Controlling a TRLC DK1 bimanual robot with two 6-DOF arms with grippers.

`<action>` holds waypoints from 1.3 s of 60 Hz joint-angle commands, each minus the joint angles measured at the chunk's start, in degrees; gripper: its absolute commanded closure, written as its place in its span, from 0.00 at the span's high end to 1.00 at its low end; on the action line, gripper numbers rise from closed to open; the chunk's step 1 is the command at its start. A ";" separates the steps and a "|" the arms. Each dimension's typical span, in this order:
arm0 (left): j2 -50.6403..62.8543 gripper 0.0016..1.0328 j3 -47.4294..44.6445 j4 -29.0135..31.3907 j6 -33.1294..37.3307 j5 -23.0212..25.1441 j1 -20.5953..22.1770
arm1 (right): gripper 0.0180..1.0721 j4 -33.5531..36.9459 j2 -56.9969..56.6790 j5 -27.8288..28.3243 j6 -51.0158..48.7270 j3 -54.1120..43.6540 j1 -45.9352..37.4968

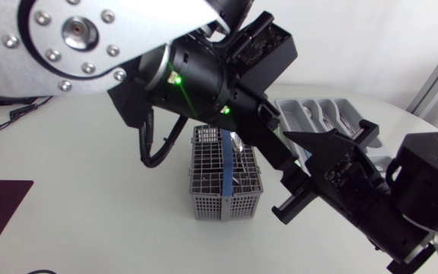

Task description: Unload the cutlery basket into the drawer organizer.

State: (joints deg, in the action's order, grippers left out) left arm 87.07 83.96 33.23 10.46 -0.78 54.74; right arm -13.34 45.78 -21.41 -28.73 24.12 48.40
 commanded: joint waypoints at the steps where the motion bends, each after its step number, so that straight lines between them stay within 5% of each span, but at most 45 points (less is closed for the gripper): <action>1: 1.00 0.15 0.68 0.52 -1.41 0.69 -0.51 | 0.32 -0.98 0.36 -1.00 -0.89 1.81 0.55; 15: 1.09 0.15 0.94 0.60 -1.76 0.78 -0.60 | 0.06 -0.89 1.07 -1.53 -0.89 1.98 0.55; 33: 1.26 0.17 1.73 0.60 -2.11 0.78 -0.60 | 0.06 -0.02 0.71 -1.44 -0.89 1.90 0.82; 38: 1.09 0.32 2.17 0.60 -2.20 0.78 -0.69 | 0.06 0.69 0.36 -1.35 -0.89 1.72 1.08; 47: -0.85 0.83 2.96 -0.54 -2.46 0.86 -2.27 | 0.06 4.20 -2.63 0.14 -0.98 0.75 0.64; 54: -2.96 0.91 2.52 -2.30 -2.28 0.78 -3.41 | 0.06 8.16 -5.70 2.42 -1.50 -0.12 -1.12; 64: -4.19 0.94 1.91 -2.82 -1.67 0.69 -4.91 | 0.06 15.54 -10.27 16.49 -2.82 -0.21 -14.65; 72: -4.45 0.94 0.24 -3.17 0.53 0.25 -5.52 | 0.06 19.32 -9.30 37.84 -9.06 0.05 -37.42; 78: -3.40 0.94 -1.43 -1.68 3.60 0.25 -4.64 | 0.06 19.50 -4.73 48.04 -13.37 0.67 -48.23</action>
State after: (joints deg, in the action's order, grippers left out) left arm 83.35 84.31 30.85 11.88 -0.45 49.58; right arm 5.26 38.02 22.46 -37.87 24.95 5.89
